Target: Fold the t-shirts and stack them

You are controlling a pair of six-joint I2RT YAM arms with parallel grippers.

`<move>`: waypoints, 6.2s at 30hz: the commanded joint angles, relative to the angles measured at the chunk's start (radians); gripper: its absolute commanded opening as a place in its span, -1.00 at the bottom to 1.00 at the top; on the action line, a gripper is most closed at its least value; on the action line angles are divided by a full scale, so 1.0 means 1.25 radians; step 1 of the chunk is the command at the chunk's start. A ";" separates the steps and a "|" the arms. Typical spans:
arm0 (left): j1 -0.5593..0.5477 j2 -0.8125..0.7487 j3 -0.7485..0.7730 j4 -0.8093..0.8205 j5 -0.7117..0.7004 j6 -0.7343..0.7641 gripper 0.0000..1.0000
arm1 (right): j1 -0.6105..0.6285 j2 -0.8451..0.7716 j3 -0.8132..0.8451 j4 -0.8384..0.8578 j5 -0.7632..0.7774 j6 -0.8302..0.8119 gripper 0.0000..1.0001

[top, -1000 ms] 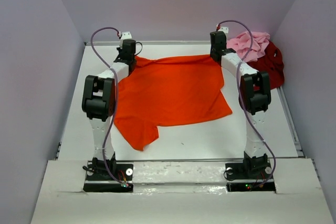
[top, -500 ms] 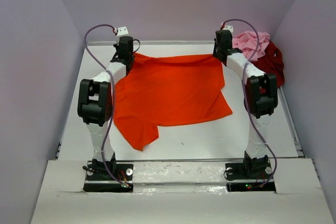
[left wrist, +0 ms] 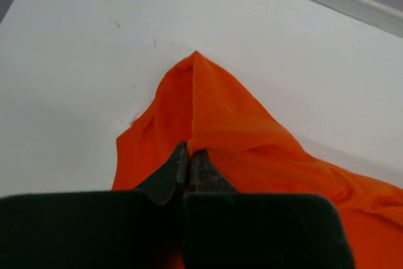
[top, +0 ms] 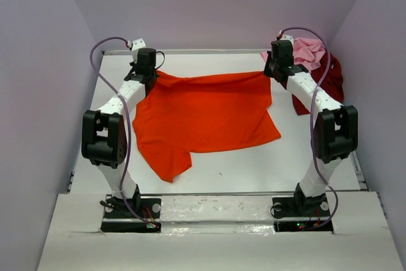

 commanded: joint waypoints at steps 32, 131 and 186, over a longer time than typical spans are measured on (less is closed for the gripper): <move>0.004 -0.197 -0.037 -0.125 0.048 -0.063 0.06 | 0.003 -0.093 -0.143 -0.095 -0.148 0.076 0.22; 0.041 0.408 0.399 -0.311 0.156 -0.011 0.49 | 0.003 0.362 0.189 -0.203 -0.214 0.140 0.10; -0.117 -0.326 -0.165 -0.073 0.195 -0.141 0.60 | -0.013 -0.138 -0.200 -0.020 -0.158 0.173 0.11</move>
